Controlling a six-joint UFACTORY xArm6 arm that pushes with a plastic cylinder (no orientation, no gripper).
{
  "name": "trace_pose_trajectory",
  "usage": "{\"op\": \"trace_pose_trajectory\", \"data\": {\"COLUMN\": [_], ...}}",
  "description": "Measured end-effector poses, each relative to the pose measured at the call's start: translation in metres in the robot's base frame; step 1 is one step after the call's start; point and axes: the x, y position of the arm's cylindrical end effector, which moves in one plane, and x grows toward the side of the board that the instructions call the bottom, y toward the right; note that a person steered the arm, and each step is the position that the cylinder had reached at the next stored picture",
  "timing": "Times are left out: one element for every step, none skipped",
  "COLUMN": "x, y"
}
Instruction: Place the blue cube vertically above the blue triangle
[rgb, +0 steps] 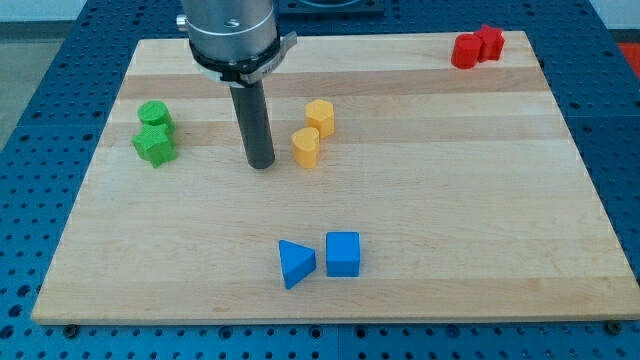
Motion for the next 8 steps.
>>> {"op": "trace_pose_trajectory", "data": {"x": [-0.013, -0.014, -0.014, -0.014, 0.001, 0.048, 0.093, 0.143], "y": [0.002, 0.018, 0.039, 0.041, 0.021, 0.007, -0.01, -0.02]}}
